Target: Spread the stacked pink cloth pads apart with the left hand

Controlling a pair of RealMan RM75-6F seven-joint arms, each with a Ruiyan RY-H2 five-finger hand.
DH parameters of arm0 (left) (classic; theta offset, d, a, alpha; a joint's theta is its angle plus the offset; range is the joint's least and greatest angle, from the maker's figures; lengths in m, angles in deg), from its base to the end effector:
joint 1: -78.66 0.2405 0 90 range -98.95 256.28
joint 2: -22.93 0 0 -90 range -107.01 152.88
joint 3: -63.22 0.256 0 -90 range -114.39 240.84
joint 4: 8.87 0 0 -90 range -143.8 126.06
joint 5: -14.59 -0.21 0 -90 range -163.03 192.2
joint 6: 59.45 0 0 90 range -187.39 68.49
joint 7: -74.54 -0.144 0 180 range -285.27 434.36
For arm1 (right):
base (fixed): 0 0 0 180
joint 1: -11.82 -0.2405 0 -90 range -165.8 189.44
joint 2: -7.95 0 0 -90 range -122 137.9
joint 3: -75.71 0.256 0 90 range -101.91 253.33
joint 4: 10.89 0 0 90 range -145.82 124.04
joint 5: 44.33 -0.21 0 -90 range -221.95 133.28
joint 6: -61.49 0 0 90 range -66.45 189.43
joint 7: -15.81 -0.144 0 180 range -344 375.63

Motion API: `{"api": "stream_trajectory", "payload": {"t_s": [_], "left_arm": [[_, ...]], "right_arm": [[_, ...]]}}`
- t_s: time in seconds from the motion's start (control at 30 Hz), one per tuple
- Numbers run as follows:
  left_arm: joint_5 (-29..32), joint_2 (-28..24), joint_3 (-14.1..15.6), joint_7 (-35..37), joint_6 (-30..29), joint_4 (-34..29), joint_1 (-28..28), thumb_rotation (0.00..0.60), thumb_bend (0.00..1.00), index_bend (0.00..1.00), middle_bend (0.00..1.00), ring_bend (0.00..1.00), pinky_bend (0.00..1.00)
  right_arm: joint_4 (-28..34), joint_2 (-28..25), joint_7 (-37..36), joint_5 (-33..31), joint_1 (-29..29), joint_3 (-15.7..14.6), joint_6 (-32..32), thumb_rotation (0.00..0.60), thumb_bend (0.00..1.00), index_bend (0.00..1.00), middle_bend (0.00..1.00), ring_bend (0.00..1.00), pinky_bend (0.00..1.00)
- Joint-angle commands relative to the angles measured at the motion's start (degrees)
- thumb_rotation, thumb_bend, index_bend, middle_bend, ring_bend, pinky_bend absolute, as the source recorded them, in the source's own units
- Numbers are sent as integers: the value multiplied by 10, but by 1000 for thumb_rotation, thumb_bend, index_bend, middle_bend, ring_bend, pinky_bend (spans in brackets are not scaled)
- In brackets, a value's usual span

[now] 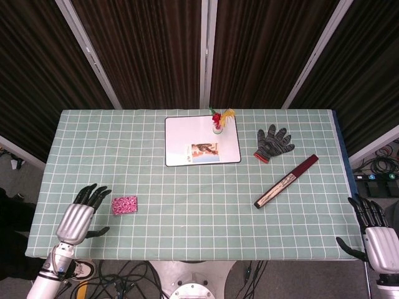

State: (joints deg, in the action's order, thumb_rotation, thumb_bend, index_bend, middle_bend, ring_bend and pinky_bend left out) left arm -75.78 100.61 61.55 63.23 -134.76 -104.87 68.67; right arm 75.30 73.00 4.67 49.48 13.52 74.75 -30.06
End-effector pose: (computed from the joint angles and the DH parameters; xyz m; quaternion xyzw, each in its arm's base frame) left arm -0.2459 0.1919 0.0541 -0.6669 -0.4096 -0.4053 0.4724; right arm -0.3279 -0.1305 0.1610 0.5841 -0.4130 0.4229 0.5563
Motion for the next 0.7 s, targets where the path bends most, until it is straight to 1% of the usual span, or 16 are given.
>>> {"api": "stream_trajectory", "payload": {"t_s": [0.03,0.37,0.6,0.7], "left_arm": [[12,15,-6,7,26,18,-19,600,92,128,124,0,98],[49,44,-10,5,83,33,-58,600,93,129,124,3,99],[81,71,-21,0,125,60,-91,600,93,129,124,12,100],[97,74,-23,-4,139,68,-100,600,93,129,125,12,123]], "right_arm": [[-2,1,0,-2,0,0,2,600,103,0,0,0,0],[0,0,9,-13,-3,2,13,600,104,0,0,0,0],[9,2,25,-11,0,2,8,600,104,0,0,0,0],[10,0,25,-12,0,3,7,600,104,0,0,0,0]]}}
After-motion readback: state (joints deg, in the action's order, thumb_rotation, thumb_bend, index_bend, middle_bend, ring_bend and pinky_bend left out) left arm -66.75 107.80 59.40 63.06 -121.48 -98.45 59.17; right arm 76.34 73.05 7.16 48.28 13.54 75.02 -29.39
